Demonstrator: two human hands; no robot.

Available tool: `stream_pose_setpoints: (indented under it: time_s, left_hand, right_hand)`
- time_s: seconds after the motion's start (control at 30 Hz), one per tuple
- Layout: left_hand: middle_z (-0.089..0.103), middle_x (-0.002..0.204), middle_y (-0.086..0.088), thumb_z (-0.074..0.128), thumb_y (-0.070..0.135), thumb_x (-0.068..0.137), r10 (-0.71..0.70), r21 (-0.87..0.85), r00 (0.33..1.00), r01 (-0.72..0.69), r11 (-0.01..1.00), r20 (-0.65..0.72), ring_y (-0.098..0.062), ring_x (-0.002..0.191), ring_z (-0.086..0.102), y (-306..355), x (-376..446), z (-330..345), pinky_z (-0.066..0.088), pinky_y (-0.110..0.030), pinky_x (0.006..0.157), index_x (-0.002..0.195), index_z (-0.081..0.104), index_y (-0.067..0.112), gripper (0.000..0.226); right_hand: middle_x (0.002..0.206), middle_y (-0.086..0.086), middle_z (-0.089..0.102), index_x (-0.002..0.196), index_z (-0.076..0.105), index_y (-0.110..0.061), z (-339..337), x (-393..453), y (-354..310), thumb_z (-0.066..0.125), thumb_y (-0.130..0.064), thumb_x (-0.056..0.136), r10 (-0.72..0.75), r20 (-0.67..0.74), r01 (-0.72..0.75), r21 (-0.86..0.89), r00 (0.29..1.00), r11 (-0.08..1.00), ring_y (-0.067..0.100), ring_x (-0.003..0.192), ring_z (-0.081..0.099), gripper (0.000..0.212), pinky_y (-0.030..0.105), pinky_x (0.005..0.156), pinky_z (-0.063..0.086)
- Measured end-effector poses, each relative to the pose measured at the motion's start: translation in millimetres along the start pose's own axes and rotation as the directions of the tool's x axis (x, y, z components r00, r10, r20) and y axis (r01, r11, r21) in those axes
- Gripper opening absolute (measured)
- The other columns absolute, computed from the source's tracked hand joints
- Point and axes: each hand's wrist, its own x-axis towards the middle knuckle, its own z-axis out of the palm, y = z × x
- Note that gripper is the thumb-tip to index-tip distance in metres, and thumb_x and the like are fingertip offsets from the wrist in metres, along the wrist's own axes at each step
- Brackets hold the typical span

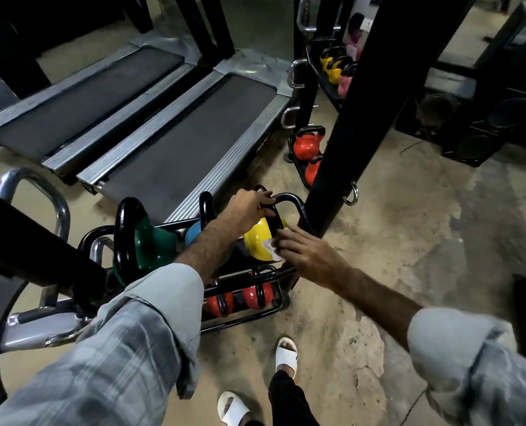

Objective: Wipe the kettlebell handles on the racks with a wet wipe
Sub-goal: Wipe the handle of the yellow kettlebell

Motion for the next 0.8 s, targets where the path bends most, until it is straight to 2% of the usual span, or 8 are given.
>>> stream_pose_setpoints:
  time_s: [0.07,0.17,0.23,0.3,0.4,0.5,0.57,0.8]
  left_hand:
    - [0.052,0.139,0.000,0.069,0.030,0.083,0.009,-0.009,1.000,-0.009,1.000,-0.010,-0.018,0.131,0.045,1,-1,1,0.040,-0.039,0.106,0.123,0.063,0.022,0.041]
    - [0.050,0.140,-0.002,0.067,0.028,0.085,0.019,-0.019,0.999,-0.020,1.000,-0.031,-0.018,0.133,0.043,-1,-5,1,0.035,-0.035,0.111,0.125,0.062,0.022,0.040]
    - [0.049,0.141,-0.004,0.067,0.024,0.086,0.020,-0.032,0.999,-0.021,0.999,-0.034,-0.018,0.135,0.041,2,-5,3,0.031,-0.028,0.112,0.126,0.062,0.020,0.040]
    - [0.050,0.140,-0.007,0.067,0.017,0.086,0.003,-0.046,0.999,-0.005,0.999,-0.045,-0.018,0.135,0.041,5,-5,5,0.028,-0.021,0.111,0.124,0.062,0.016,0.039]
    - [0.051,0.139,-0.006,0.067,0.018,0.085,-0.009,-0.044,0.999,0.007,0.999,-0.043,-0.018,0.135,0.040,6,-4,5,0.031,-0.028,0.112,0.123,0.064,0.018,0.038]
    - [0.051,0.139,-0.006,0.068,0.020,0.085,-0.009,-0.063,0.999,0.007,0.998,-0.038,-0.018,0.135,0.040,4,-4,4,0.033,-0.033,0.112,0.122,0.065,0.020,0.038]
    - [0.050,0.140,-0.006,0.068,0.020,0.085,-0.004,-0.061,0.999,0.002,0.998,-0.034,-0.017,0.136,0.039,4,-4,5,0.033,-0.033,0.112,0.122,0.064,0.020,0.038]
    - [0.050,0.140,-0.006,0.068,0.013,0.084,-0.043,-0.114,0.997,0.035,0.993,-0.068,-0.016,0.136,0.038,4,-3,10,0.025,-0.023,0.114,0.122,0.065,0.015,0.038]
  right_hand:
    - [0.120,0.009,0.068,0.111,0.071,-0.005,1,-8,-13,0.067,0.000,0.084,0.353,-0.135,-0.327,0.182,0.926,0.927,0.022,0.120,0.060,0.028,0.037,0.107,0.044]
    - [0.098,0.002,0.075,0.106,0.075,-0.013,1,8,-38,0.065,-0.005,0.088,0.877,0.005,-0.689,0.621,0.480,0.374,0.001,0.084,0.067,0.022,0.012,0.078,0.050]
    - [0.089,-0.003,0.074,0.100,0.076,-0.021,8,20,-39,0.062,-0.019,0.090,0.923,0.264,-0.713,0.701,0.279,0.015,0.003,0.080,0.064,0.017,0.016,0.073,0.050]
    - [0.082,-0.005,0.072,0.089,0.076,-0.023,16,28,-30,0.060,-0.043,0.083,0.861,0.469,-0.661,0.712,0.197,-0.237,0.012,0.081,0.064,0.026,0.033,0.079,0.052]
    - [0.089,0.001,0.073,0.092,0.076,-0.019,20,41,-9,0.054,-0.056,0.083,0.749,0.644,-0.563,0.681,0.157,-0.468,0.021,0.088,0.067,0.044,0.043,0.093,0.052]
    - [0.075,0.001,0.072,0.089,0.069,-0.009,14,49,5,0.041,-0.037,0.102,0.631,0.733,-0.441,0.669,0.255,-0.599,0.012,0.070,0.068,0.041,0.028,0.075,0.050]
    - [0.067,0.000,0.068,0.082,0.065,-0.012,11,42,11,0.043,-0.030,0.102,0.599,0.747,-0.452,0.658,0.289,-0.603,0.013,0.064,0.063,0.035,0.026,0.066,0.047]
    - [0.101,0.008,0.073,0.106,0.075,-0.010,29,17,0,0.060,-0.025,0.089,0.734,0.633,-0.445,0.747,0.246,-0.495,0.020,0.092,0.066,0.027,0.032,0.083,0.052]
